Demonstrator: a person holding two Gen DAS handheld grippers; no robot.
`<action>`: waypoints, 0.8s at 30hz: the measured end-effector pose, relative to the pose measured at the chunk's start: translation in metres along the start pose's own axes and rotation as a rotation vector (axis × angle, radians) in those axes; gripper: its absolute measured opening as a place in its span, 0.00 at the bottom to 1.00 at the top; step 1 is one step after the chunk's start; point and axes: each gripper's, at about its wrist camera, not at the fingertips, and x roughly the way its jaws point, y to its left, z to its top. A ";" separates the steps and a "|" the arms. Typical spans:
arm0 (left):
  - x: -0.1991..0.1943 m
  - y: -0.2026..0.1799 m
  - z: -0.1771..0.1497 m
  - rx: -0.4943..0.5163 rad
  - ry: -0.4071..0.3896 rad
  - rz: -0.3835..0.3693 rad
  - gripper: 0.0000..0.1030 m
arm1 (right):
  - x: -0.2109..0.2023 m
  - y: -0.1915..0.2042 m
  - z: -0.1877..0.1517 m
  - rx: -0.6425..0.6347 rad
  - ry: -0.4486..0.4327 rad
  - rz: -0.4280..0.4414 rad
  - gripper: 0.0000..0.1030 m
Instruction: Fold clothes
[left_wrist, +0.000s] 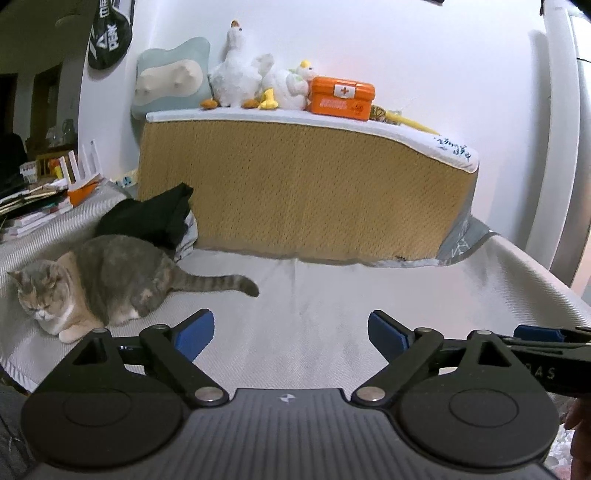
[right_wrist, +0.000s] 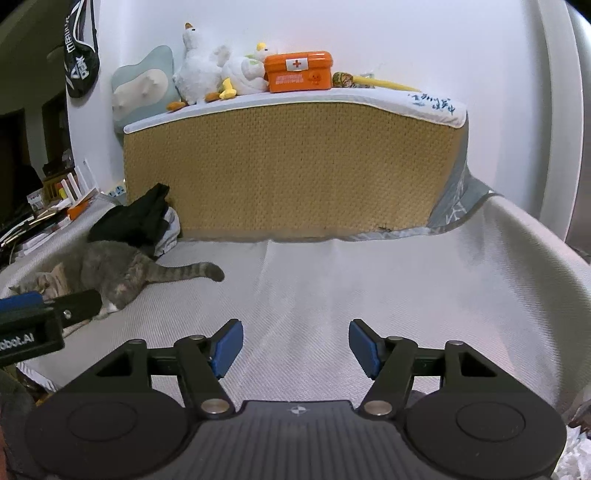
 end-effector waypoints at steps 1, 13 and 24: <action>-0.002 -0.001 0.000 0.001 -0.001 -0.004 0.93 | -0.002 0.000 0.000 -0.003 -0.002 -0.001 0.65; -0.023 -0.009 -0.001 0.036 0.012 -0.022 1.00 | -0.026 0.000 -0.004 -0.004 -0.008 0.007 0.67; -0.029 -0.004 -0.008 0.020 0.090 -0.011 1.00 | -0.046 0.007 -0.005 -0.024 -0.033 0.000 0.71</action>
